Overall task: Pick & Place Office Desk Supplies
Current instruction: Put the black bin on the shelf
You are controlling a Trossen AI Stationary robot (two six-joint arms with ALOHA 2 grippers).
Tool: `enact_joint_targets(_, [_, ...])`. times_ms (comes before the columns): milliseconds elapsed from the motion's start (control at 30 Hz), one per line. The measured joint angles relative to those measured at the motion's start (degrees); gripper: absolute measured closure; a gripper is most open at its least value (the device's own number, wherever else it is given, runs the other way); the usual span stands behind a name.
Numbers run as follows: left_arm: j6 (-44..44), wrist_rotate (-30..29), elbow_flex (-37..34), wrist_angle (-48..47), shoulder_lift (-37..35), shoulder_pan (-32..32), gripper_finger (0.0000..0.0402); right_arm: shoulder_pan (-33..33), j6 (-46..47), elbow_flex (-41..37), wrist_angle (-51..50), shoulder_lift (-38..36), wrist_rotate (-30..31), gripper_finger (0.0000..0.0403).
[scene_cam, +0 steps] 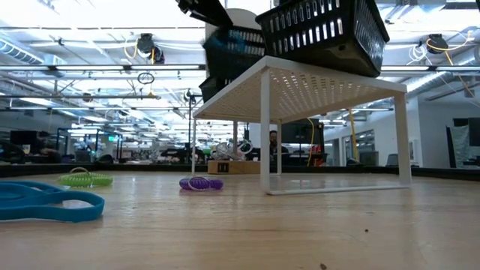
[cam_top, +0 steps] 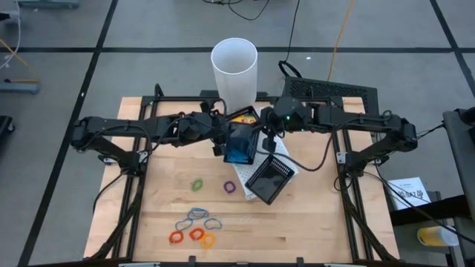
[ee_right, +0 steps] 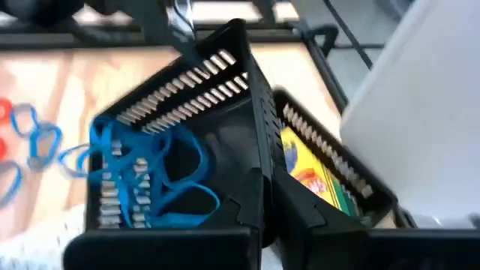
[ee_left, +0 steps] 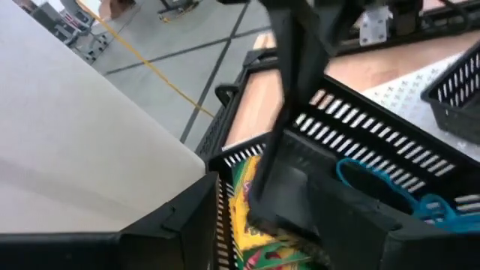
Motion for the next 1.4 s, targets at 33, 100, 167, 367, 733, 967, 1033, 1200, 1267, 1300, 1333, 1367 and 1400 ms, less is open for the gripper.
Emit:
enact_joint_targets(33, [0.07,-0.29,0.00,0.11,-0.22,0.00,0.0188,0.49,-0.01,-0.01,-0.01,-0.03,1.04,0.0397])
enact_joint_targets(100, [0.09,-0.87,0.00,-0.11,-0.63,0.00,0.0188,1.53,0.36,0.03,-0.19,-0.11,3.54,0.0397])
enact_joint_targets(167, [-0.06,-1.53,0.00,0.44,-0.88,0.00,0.0188,2.45,1.30,-0.01,-2.14,-0.52,6.60,0.0397])
enact_joint_targets(367, [-0.74,-3.00,0.00,0.26,-1.76,0.00,0.0188,4.64,3.64,0.03,-3.73,-0.55,14.64,0.0397])
enact_joint_targets(733, [-1.13,-2.99,0.00,0.08,-1.65,0.00,0.0188,8.26,7.53,-0.01,-4.88,-0.55,20.52,0.0393])
enact_joint_targets(967, [-1.13,-2.98,0.00,0.09,-1.65,0.00,0.0188,10.02,9.62,-0.01,-7.34,-0.55,20.57,0.0393])
enact_joint_targets(1033, [-1.13,-2.98,0.00,0.07,-1.65,0.00,0.0188,10.18,10.01,-0.01,-7.78,-0.55,20.61,0.0393])
enact_joint_targets(1200, [-1.13,-2.98,0.00,0.07,-1.65,0.00,0.0188,10.14,10.57,-0.01,-8.75,-0.55,20.72,0.0393])
enact_joint_targets(1267, [-1.18,-2.98,0.00,0.08,-1.65,0.00,0.0188,10.14,11.18,-0.01,-9.18,-0.55,20.74,0.0393])
enact_joint_targets(1300, [-1.19,-2.97,0.00,0.08,-1.65,0.00,0.0188,10.14,11.58,-0.01,-9.63,-0.55,20.76,0.0393])
enact_joint_targets(1333, [-1.21,-2.96,0.00,0.07,-1.65,0.00,0.0188,10.14,11.95,-0.01,-10.05,-0.55,20.83,0.0392])
enact_joint_targets(1367, [-1.22,-2.96,0.00,0.07,-1.65,0.00,0.0188,10.14,12.29,-0.01,-10.41,-0.55,21.48,0.0392])
enact_joint_targets(1400, [-1.24,-2.96,0.00,0.07,-1.65,0.00,0.0188,10.24,12.62,-0.01,-10.83,-0.55,22.59,0.0392])
